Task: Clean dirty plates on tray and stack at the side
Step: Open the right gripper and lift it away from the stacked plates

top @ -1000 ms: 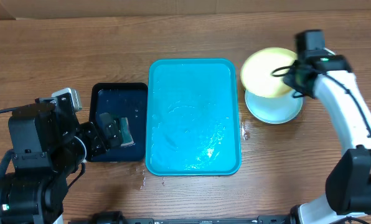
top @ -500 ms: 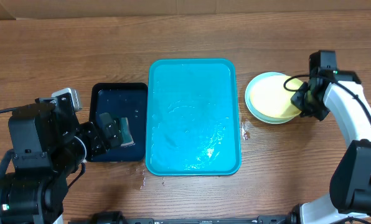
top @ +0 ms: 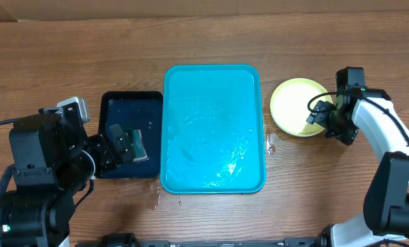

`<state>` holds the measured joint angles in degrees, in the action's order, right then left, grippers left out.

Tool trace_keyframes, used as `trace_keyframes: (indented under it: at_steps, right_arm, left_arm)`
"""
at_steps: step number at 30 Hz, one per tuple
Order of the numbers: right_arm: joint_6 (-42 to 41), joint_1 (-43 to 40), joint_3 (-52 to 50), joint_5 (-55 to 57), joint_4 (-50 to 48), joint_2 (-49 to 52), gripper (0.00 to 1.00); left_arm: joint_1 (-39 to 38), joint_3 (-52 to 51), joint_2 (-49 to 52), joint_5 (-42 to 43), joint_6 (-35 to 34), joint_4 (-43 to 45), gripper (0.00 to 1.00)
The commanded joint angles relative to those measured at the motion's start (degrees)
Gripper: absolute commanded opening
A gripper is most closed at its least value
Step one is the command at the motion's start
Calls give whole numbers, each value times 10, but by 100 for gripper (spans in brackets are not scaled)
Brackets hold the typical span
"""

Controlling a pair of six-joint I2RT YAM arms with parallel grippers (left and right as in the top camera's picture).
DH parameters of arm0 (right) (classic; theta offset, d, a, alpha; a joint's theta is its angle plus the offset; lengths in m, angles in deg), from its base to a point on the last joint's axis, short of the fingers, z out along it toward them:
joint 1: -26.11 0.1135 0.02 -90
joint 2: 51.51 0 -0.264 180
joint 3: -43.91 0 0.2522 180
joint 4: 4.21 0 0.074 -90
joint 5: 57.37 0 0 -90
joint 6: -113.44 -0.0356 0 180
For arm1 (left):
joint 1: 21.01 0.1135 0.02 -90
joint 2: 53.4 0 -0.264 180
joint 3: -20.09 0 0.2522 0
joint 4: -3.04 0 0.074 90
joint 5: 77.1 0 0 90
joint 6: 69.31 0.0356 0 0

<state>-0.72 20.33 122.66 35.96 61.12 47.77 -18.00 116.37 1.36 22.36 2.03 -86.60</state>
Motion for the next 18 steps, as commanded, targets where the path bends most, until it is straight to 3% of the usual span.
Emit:
trace_keyframes:
  at_steps: [1, 7, 8, 18]
  right_arm:
    - [44, 5, 68, -22, 39, -9, 85]
    - [261, 23, 118, -242, 84, -11, 90]
    - [273, 25, 118, -244, 83, -11, 100]
    - [272, 25, 118, -234, 76, -11, 100]
  left_arm:
    - [0, 7, 0, 5, 5, 0, 100]
    - [0, 7, 0, 5, 5, 0, 100]
    - [0, 7, 0, 5, 5, 0, 100]
    - [0, 7, 0, 5, 4, 0, 100]
